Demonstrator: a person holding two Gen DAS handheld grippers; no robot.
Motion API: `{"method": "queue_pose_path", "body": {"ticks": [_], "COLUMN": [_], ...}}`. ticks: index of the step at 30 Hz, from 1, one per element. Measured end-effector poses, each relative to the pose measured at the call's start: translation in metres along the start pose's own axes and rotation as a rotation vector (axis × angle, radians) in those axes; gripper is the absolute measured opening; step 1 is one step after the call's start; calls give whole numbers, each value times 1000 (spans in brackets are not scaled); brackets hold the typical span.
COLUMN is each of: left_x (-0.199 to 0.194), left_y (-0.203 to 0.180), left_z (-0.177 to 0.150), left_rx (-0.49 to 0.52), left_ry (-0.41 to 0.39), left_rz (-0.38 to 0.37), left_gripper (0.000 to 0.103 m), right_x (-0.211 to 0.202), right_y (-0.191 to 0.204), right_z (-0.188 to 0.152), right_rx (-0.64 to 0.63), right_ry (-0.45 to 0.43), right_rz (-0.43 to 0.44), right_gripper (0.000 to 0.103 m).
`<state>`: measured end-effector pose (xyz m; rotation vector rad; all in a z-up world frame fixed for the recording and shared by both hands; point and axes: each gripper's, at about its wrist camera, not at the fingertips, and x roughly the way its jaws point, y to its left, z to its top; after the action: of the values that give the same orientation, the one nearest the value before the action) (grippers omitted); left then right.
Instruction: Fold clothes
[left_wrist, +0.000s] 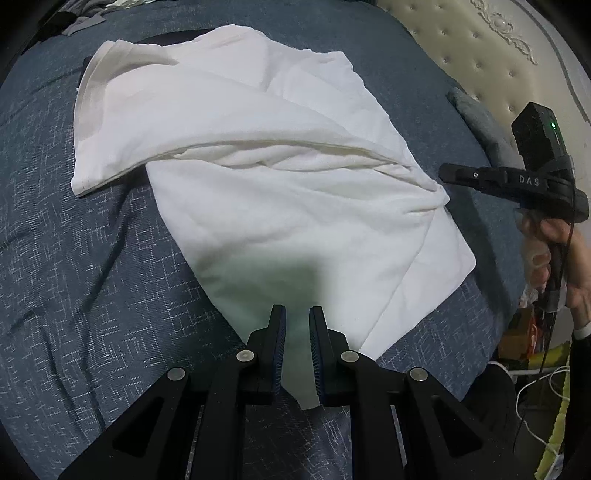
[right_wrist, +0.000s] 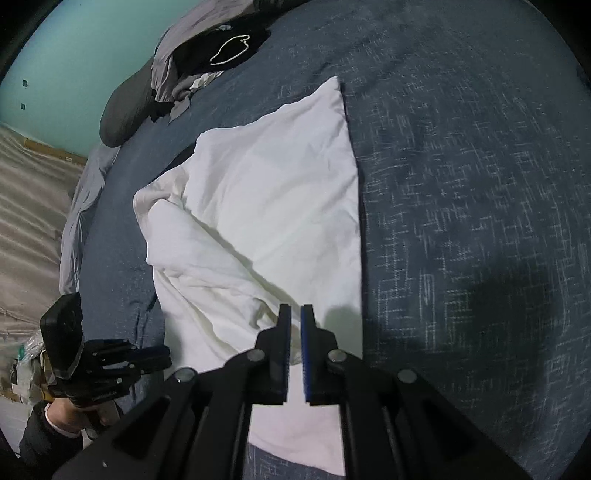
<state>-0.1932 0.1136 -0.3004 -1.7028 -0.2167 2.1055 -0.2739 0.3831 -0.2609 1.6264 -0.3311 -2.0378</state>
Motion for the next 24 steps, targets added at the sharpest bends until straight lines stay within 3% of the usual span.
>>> {"method": "queue_pose_path", "body": {"ticks": [3,4,6,7,11,16,20,24], "left_x": [-1,-1,0,0,3,2,0,1], "left_y": [1,1,0,0,0,4,11,12], "left_z": [0,0,-1,-2,-4,-7,-11,-14], "left_rx": [-4,-5,-5,-4,-1,-10,-21,-27], "left_ry": [-5,-6,-5,-3,8,9,10,13], "left_rz": [-2,-1,0,-3,-8,-19,-21,-24], "left_gripper": [14,14,14,14,16,18,21,22], "right_x": [1,2,7,10,24,33,35,31], "right_y": [13,19,29,34,44,35,26,29], "right_z": [1,1,0,-1,-5,3,8,7], "right_rx": [-77,-111,-175,-206,-294,-280,-262,-253], "right_ry": [27,36,56,64,90,96,92,83], "right_rz": [-23,-46,-89,-106,-160,-131,-73,-44], "right_gripper": [11,26,46,47,47,45,13,7]}}
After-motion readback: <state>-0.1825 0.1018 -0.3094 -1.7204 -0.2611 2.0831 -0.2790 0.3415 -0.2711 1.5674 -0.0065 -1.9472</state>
